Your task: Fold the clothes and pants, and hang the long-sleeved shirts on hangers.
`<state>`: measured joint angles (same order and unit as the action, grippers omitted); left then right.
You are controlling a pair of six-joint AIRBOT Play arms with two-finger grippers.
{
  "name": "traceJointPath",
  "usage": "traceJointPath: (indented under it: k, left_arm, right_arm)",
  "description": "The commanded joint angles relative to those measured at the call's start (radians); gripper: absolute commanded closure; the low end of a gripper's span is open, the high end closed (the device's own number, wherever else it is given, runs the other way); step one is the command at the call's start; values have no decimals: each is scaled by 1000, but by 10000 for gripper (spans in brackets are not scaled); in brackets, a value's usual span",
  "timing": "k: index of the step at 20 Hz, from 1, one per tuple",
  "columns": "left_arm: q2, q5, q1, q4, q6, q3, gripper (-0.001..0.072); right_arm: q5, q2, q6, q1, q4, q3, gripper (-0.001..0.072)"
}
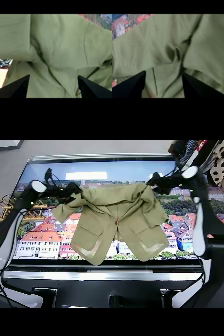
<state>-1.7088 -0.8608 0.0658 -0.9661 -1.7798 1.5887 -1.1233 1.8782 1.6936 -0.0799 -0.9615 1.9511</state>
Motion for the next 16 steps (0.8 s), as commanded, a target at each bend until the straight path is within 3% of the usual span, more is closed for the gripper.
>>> traceJointPath:
  k: [1, 3, 5, 10, 16]
  left_arm:
    - [50, -165, -92, 5, 19, 23, -13]
    - [121, -279, -152, -82, 71, 0, -13]
    - [212, -323, -200, -127, 134, -113, -13]
    - [407, -227, -229, -118, 212, -544, -13]
    - [404, -204, -220, -120, 213, -630, -13]
  right_arm:
    - [-235, -90, -139, -113, -131, 6, 165]
    - [-398, -142, -179, -217, -204, -18, 162]
    - [-450, -201, -192, -323, -144, -147, 161]
    - [-376, -321, -290, -415, -85, -632, 153]
    - [-246, -275, -374, -356, -71, -820, 138]
